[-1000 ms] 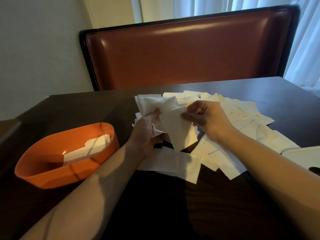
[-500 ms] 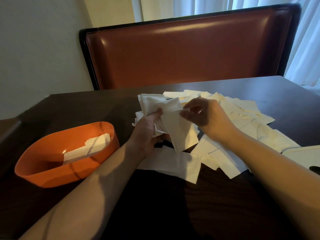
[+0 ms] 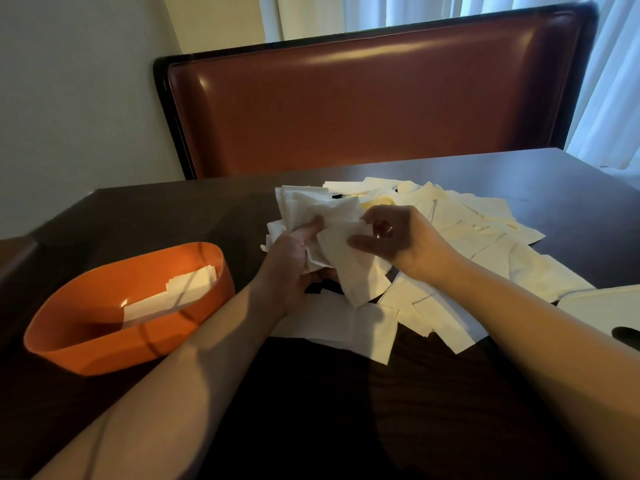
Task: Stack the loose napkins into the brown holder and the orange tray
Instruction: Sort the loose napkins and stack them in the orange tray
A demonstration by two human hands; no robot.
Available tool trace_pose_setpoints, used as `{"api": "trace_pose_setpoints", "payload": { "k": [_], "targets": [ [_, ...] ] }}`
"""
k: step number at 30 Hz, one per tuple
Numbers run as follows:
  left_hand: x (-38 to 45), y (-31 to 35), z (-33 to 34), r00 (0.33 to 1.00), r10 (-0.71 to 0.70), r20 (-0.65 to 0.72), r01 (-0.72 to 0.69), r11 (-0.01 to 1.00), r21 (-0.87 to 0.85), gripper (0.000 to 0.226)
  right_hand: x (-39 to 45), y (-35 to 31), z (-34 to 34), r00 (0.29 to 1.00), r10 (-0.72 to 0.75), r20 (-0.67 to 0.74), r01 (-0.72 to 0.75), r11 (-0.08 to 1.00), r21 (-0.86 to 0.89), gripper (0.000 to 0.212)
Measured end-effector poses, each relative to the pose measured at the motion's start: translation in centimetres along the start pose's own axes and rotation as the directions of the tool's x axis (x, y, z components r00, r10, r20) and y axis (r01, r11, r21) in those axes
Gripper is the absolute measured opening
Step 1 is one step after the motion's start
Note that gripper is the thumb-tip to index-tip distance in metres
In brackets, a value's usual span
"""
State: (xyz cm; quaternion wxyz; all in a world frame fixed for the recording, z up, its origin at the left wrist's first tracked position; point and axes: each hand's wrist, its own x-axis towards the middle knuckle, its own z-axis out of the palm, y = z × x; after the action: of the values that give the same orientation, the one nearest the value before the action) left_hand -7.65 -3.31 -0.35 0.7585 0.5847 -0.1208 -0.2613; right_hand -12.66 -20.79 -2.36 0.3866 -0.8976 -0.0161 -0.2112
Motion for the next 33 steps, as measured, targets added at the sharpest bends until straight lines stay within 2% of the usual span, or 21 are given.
{"api": "trace_pose_setpoints", "payload": {
  "k": [3, 6, 7, 8, 10, 11, 12, 15, 17, 19, 21, 23, 25, 28, 33],
  "targets": [
    [0.0, 0.0, 0.0, 1.000, 0.018, 0.008, -0.018, 0.999, 0.027, 0.015, -0.1, -0.1, -0.3, 0.999, 0.000, -0.035, 0.001, 0.999, 0.034, 0.014],
    [0.1, 0.0, 0.0, 0.999, 0.033, -0.015, -0.032, 0.998, 0.055, 0.014, -0.2, -0.7, -0.9, 0.992, 0.062, -0.107, -0.036, 0.973, 0.229, 0.017],
    [0.1, 0.0, 0.0, 0.999, 0.030, -0.027, -0.028, 0.998, 0.053, 0.013, -0.1, -0.9, -1.2, 0.985, 0.118, -0.126, -0.066, 0.932, 0.355, 0.019],
    [0.0, 0.0, 0.0, 0.999, 0.029, -0.032, -0.028, 0.998, 0.056, 0.013, -0.1, -1.2, -1.5, 0.978, 0.182, -0.105, -0.098, 0.839, 0.535, 0.023],
    [0.0, 0.1, 0.1, 0.999, 0.033, -0.026, -0.032, 0.997, 0.067, 0.011, 0.0, -1.4, -2.1, 0.968, 0.246, 0.049, -0.170, 0.500, 0.849, 0.037],
    [0.0, 0.1, 0.1, 0.999, 0.034, -0.024, -0.032, 0.997, 0.073, 0.010, 0.1, -1.3, -2.4, 0.961, 0.252, 0.113, -0.205, 0.379, 0.902, 0.042],
    [0.1, 0.0, 0.1, 0.999, 0.036, -0.025, -0.033, 0.996, 0.084, 0.008, 0.3, -1.3, -2.5, 0.953, 0.259, 0.156, -0.241, 0.342, 0.908, 0.046],
    [0.3, -0.2, 0.1, 0.997, 0.048, -0.059, -0.039, 0.989, 0.140, 0.004, 0.5, -1.1, -2.3, 0.934, 0.292, 0.207, -0.309, 0.365, 0.878, 0.046],
    [0.4, -0.4, 0.0, 0.997, 0.060, -0.044, -0.052, 0.984, 0.172, 0.003, 0.5, -1.1, -2.3, 0.927, 0.296, 0.231, -0.328, 0.341, 0.881, 0.040],
    [0.4, -0.6, -0.1, 0.997, 0.078, -0.021, -0.071, 0.966, 0.248, 0.006, 0.4, -1.3, -2.3, 0.925, 0.302, 0.229, -0.335, 0.366, 0.868, 0.035],
    [0.3, -0.6, -0.1, 0.995, 0.097, 0.020, -0.098, 0.940, 0.326, 0.011, 0.2, -1.6, -2.2, 0.923, 0.342, 0.173, -0.322, 0.446, 0.835, 0.035],
    [0.1, -0.6, -0.1, 0.993, 0.094, 0.074, -0.113, 0.940, 0.322, 0.014, 0.2, -1.7, -2.0, 0.910, 0.406, 0.084, -0.306, 0.521, 0.797, 0.038],
    [0.0, -0.6, -0.1, 0.988, 0.085, 0.133, -0.127, 0.928, 0.349, 0.021, 0.2, -1.8, -2.1, 0.903, 0.429, 0.022, -0.282, 0.553, 0.784, 0.030],
    [-0.2, -0.8, -0.1, 0.985, 0.094, 0.142, -0.147, 0.891, 0.430, 0.037, 0.1, -2.0, -2.4, 0.912, 0.409, -0.023, -0.228, 0.555, 0.800, 0.001],
    [-0.1, -0.8, 0.0, 0.991, 0.114, 0.073, -0.132, 0.930, 0.342, 0.025, 0.0, -2.3, -3.2, 0.918, 0.385, -0.094, -0.135, 0.527, 0.839, 0.013]
  ]
}}
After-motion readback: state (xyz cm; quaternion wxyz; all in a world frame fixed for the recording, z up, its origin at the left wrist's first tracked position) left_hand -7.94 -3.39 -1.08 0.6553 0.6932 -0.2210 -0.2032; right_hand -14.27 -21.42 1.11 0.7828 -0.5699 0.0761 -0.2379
